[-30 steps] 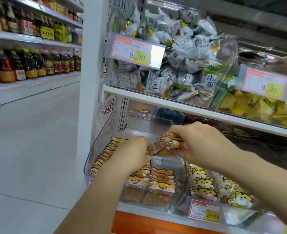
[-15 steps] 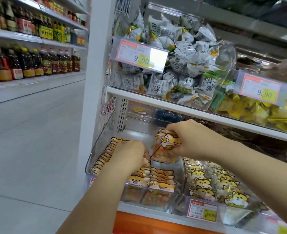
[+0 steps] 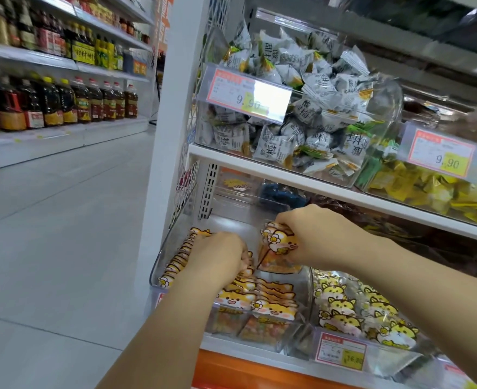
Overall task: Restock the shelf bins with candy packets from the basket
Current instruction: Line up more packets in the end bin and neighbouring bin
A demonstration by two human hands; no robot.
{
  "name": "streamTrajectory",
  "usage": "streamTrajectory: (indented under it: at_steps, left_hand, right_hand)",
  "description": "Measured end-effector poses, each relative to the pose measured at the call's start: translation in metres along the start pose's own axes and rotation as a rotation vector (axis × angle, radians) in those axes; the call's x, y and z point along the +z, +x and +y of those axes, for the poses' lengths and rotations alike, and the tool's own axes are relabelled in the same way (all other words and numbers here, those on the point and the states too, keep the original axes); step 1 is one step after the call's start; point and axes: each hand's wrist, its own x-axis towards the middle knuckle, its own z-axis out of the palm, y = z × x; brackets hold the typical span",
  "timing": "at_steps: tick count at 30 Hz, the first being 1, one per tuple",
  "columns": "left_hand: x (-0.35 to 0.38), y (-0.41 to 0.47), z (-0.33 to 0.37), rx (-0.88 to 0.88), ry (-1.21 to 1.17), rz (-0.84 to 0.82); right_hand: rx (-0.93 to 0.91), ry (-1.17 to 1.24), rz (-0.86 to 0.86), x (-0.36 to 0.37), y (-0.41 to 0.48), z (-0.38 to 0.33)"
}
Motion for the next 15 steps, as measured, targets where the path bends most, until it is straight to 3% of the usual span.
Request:
streamTrajectory:
  at_steps: [15]
  left_hand:
    - [0.003, -0.002, 0.000, 0.019, 0.005, 0.074]
  right_hand:
    - [-0.015, -0.094, 0.030, 0.003, -0.006, -0.007]
